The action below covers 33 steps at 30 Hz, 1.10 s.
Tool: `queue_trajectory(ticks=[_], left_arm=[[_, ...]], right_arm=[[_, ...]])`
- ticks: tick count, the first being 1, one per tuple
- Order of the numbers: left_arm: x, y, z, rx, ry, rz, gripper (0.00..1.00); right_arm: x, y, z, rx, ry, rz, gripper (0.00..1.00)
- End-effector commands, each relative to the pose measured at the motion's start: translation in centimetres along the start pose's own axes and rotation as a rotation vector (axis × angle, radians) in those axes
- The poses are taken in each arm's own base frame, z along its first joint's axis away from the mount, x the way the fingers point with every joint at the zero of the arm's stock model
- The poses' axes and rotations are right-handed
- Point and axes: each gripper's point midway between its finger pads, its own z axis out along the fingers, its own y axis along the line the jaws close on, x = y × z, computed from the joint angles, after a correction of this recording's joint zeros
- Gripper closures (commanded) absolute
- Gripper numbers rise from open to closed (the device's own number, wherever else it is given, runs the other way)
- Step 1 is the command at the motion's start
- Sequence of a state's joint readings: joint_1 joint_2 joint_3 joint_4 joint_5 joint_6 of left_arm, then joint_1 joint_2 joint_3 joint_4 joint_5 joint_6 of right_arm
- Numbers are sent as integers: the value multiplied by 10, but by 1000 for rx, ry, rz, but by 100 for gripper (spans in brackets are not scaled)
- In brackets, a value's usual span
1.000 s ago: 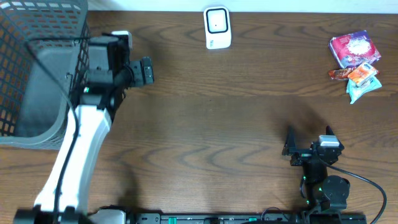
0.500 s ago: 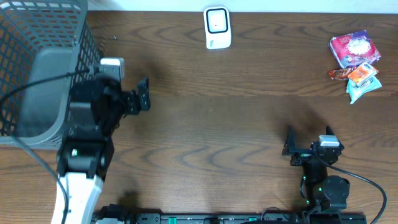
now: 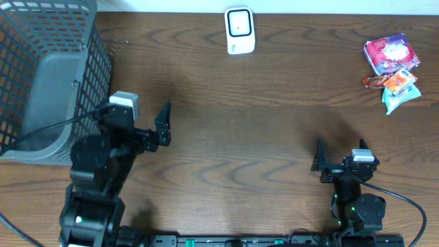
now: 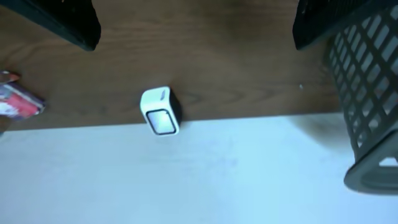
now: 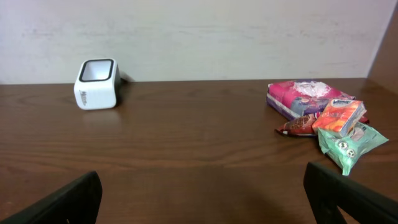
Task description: Scan the item barcode
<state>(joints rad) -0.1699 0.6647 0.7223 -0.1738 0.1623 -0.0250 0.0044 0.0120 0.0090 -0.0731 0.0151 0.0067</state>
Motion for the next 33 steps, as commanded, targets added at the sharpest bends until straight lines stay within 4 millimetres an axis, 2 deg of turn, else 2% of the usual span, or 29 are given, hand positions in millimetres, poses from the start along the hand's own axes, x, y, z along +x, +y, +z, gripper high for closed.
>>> queue_trajectory(ticks=[1, 9, 14, 22, 33], left_arm=[[13, -3, 1, 18, 20, 9, 2], [38, 0, 5, 13, 69, 3, 2], [45, 0, -3, 14, 50, 6, 2], [54, 0, -22, 20, -55, 18, 2], [61, 1, -19, 33, -240, 58, 2]], right_arm=[[1, 4, 0, -16, -2, -4, 1], [1, 4, 0, -16, -2, -4, 1], [1, 4, 0, -16, -2, -4, 1], [1, 4, 0, -16, -1, -4, 1], [1, 4, 0, -16, -1, -4, 1]])
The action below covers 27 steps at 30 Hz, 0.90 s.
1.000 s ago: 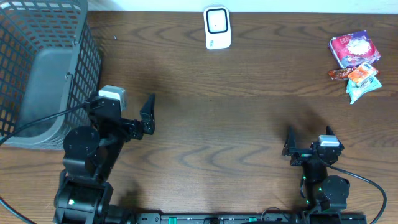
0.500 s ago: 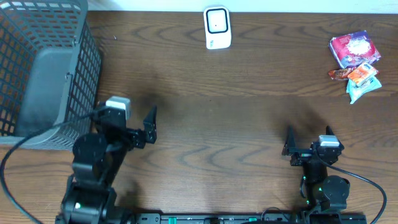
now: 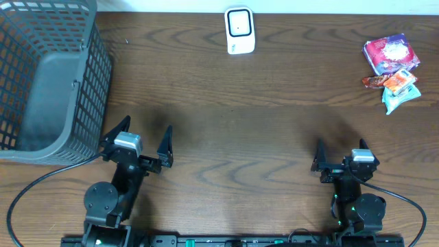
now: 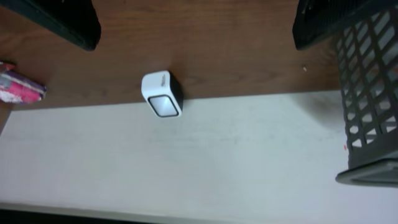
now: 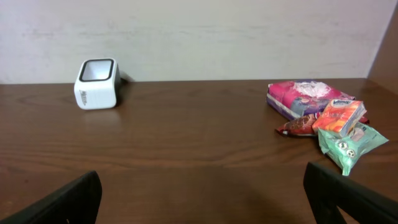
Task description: Scan the item barcode
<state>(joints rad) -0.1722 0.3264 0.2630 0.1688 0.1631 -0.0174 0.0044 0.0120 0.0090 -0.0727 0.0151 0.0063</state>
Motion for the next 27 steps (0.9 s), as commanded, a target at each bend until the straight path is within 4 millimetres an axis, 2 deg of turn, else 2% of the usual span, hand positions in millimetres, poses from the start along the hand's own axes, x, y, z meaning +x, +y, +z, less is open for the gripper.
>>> queue_trajectory(ticks=[1, 23, 27], left_arm=[[2, -2, 0, 12, -28, 28, 2], [30, 21, -14, -71, -93, 40, 2], [42, 28, -16, -94, -93, 41, 2]], right_arm=[[1, 4, 0, -16, -1, -4, 1], [1, 4, 0, -16, -1, -4, 1], [1, 4, 0, -16, -1, -4, 1]])
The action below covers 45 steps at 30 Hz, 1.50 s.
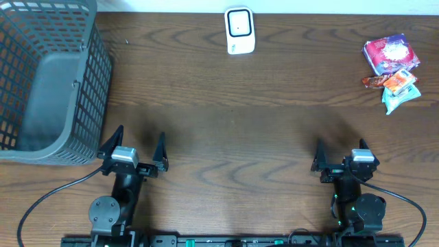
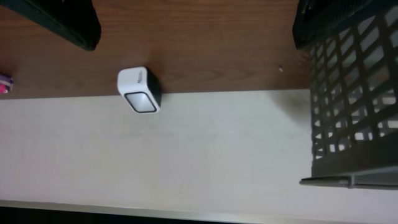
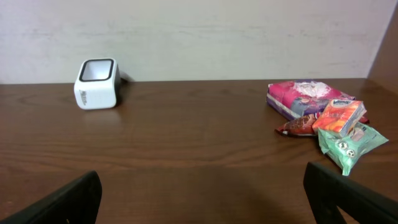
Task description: Scan the item barcode
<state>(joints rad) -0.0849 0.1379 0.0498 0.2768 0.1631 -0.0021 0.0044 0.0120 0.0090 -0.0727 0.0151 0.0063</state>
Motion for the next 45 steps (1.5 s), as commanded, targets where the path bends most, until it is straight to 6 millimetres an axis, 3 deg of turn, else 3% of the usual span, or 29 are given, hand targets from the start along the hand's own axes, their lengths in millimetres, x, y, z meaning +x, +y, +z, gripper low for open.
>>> queue_trajectory(ticks=[1, 11, 23, 31, 45], left_arm=[[13, 6, -3, -18, 5, 11, 2], [11, 21, -10, -81, -8, 19, 2], [72, 39, -20, -184, 239, -22, 2], [72, 48, -21, -235, 239, -25, 2], [73, 34, -19, -164, 246, 10, 2]], right_arm=[[1, 4, 0, -16, -1, -4, 1], [1, 4, 0, -16, -1, -4, 1], [1, 4, 0, -16, -1, -4, 1], [1, 4, 0, -16, -1, -4, 1], [1, 4, 0, -16, -1, -4, 1]])
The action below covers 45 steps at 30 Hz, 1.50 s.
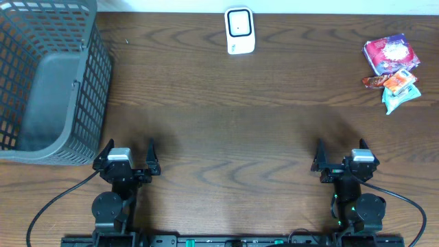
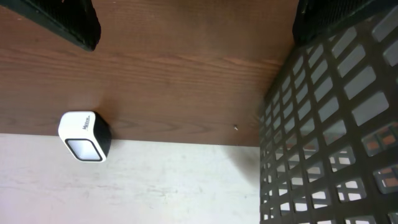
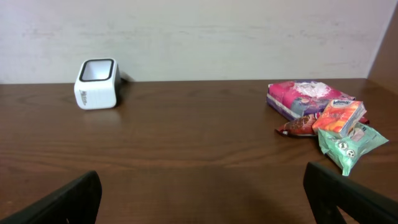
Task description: Scan the item barcode
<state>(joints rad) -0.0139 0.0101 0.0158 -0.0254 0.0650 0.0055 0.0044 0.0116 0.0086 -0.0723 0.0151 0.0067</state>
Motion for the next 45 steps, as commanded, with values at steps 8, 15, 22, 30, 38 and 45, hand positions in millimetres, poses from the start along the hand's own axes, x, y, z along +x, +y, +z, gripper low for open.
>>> queue_trajectory(ticks=[8, 15, 22, 30, 38, 45], left_arm=[[15, -5, 0, 28, 48, 21, 2], [15, -7, 0, 38, 47, 21, 2], [15, -17, 0, 86, 48, 57, 2], [15, -18, -1, 93, 47, 69, 2], [15, -17, 0, 85, 47, 65, 2], [15, -13, 0, 61, 46, 66, 2]], right_arm=[[1, 4, 0, -16, -1, -4, 1], [1, 4, 0, -16, -1, -5, 1], [1, 4, 0, -16, -1, -4, 1], [1, 4, 0, -16, -1, -4, 1], [1, 4, 0, -16, -1, -4, 1], [1, 4, 0, -16, -1, -4, 1]])
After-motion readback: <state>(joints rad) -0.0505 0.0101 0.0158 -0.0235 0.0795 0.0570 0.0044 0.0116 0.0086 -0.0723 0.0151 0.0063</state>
